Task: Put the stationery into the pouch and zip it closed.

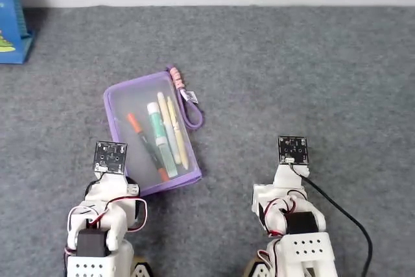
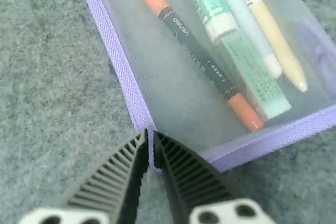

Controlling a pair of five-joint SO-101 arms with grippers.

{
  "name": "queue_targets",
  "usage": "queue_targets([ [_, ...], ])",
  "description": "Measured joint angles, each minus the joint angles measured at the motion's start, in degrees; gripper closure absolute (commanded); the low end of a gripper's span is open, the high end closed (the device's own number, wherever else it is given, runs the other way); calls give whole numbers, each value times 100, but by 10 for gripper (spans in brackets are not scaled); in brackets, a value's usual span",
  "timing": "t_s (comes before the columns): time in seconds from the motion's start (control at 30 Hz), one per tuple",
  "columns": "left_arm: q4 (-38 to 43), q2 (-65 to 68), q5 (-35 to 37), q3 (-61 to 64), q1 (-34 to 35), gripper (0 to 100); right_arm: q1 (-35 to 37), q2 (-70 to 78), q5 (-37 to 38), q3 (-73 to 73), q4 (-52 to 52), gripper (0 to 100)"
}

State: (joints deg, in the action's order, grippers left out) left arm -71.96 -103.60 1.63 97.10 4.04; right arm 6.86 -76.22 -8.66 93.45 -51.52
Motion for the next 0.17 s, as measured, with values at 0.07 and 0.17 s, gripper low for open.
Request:
queue_targets([
  [0.07,0,0,0,0,0,985,0,0,0,0,0,990],
  [0.17,0,0,0,0,0,985,0,0,0,0,0,990],
])
